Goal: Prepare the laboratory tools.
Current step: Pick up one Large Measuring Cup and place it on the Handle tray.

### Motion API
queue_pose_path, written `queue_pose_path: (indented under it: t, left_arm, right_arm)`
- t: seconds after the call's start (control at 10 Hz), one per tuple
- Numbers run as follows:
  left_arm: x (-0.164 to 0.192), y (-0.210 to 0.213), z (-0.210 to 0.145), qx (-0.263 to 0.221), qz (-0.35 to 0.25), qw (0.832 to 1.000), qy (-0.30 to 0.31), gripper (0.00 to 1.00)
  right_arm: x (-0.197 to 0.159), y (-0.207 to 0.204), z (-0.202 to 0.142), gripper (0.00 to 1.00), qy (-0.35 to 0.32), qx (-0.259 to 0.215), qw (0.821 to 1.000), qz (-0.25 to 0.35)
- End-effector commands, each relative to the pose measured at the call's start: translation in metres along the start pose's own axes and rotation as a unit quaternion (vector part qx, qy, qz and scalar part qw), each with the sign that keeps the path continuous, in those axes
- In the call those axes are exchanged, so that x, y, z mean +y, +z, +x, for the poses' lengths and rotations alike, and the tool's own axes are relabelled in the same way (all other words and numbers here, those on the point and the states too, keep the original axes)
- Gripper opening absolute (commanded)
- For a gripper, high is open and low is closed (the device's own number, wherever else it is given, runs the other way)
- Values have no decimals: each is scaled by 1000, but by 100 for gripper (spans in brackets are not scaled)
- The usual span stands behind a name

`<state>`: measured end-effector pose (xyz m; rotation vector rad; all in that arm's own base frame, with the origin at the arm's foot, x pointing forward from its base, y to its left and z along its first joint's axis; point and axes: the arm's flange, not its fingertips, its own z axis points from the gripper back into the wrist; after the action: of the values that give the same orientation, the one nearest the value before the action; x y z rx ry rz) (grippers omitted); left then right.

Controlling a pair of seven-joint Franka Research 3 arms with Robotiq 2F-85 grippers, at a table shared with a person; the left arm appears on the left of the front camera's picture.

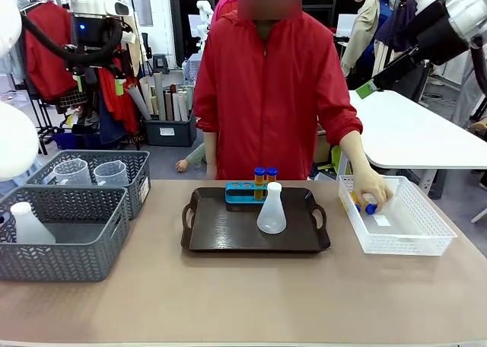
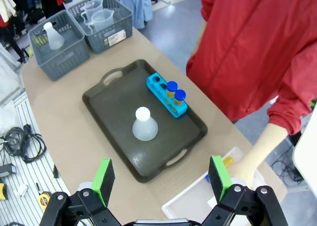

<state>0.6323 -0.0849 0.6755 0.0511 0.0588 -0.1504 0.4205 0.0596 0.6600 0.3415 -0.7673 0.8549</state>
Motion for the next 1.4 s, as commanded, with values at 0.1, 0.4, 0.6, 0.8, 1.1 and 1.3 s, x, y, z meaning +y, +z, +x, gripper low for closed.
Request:
queue_pose_path:
  t: [0.1,0.4,0.6,0.8,1.1,1.3]
  left_arm:
    - [-5,8,-6,-2,-4,1000,-5,100]
    - [-5,5,-3,-4,0,1000,-4,100]
    - [23,-5,-48,148,76,985,-34,100]
    - [56,-11,-78,224,110,968,-25,100]
    - [77,-21,-95,249,56,967,-8,100]
    - [86,-25,-68,134,-59,988,54,100]
  right_arm:
    - [-1,0,0,100,1,-7,1000,8]
    - [-1,0,0,100,1,-7,1000,8]
    - [-1,0,0,100,1,-7,1000,8]
    - [-1,0,0,100,1,-7,1000,8]
    - [-1,0,0,100,1,-7,1000,8]
    - [-1,0,0,100,1,-7,1000,8]
